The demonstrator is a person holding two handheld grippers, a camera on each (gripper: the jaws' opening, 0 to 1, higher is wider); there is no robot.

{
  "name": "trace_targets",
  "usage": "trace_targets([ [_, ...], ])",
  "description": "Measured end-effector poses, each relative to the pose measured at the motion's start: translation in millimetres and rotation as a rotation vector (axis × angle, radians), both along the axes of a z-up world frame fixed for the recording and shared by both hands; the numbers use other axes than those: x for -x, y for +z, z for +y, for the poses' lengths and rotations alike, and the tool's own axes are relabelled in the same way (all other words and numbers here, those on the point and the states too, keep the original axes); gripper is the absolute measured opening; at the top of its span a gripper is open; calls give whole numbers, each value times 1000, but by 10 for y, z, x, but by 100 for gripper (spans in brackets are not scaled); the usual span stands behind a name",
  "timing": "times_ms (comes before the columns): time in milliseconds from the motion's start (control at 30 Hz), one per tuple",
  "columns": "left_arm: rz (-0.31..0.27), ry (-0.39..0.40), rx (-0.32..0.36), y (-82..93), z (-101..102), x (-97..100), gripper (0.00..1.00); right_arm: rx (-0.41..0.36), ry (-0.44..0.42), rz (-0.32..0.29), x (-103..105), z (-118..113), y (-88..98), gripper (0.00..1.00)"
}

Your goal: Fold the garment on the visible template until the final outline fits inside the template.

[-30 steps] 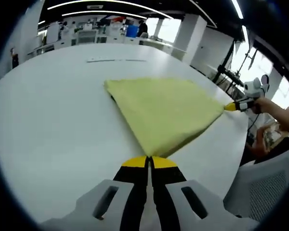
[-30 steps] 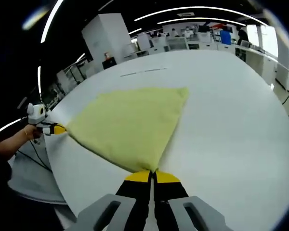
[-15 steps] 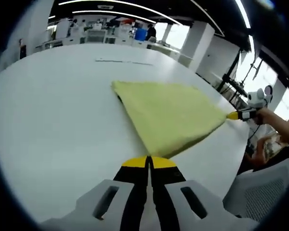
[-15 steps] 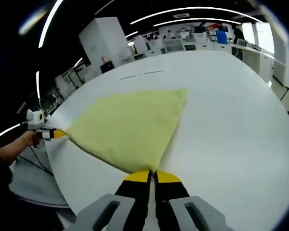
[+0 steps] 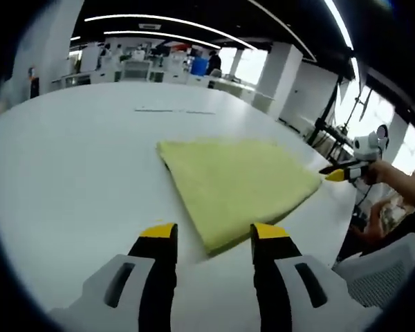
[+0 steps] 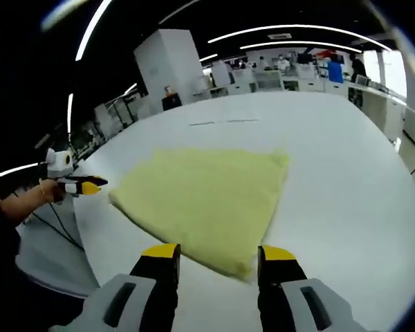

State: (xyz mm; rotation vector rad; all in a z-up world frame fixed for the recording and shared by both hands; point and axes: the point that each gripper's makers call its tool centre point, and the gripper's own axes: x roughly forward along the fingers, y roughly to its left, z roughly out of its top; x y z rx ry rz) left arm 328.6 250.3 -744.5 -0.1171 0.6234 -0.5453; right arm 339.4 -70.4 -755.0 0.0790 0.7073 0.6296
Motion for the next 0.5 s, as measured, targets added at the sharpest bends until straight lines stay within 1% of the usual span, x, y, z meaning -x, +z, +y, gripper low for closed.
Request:
trace_targets([
  [67,-20,-16,-6,63,-30,0,47,-9,18,-23,12,63,84,54],
  [133,-34,-30,-13,115,-48,0,54,-22,41,-41,26,131,166,61],
  [200,-47,-41,-18,164,-61,0,61,-19,67,-67,38,188,242,68],
  [233,-50,-43,-20,178,-63,0,63,-20,73,-70,47,207,264,72],
  [367,-74,-46,-22,264,-64,3,68,-27,91,-97,73,265,376,79],
  [433,-88,-46,-18,299,-66,3,72,-15,104,-118,86,281,412,82],
  [500,-109,-49,-15,341,-75,7,77,-7,111,-126,103,291,432,86],
])
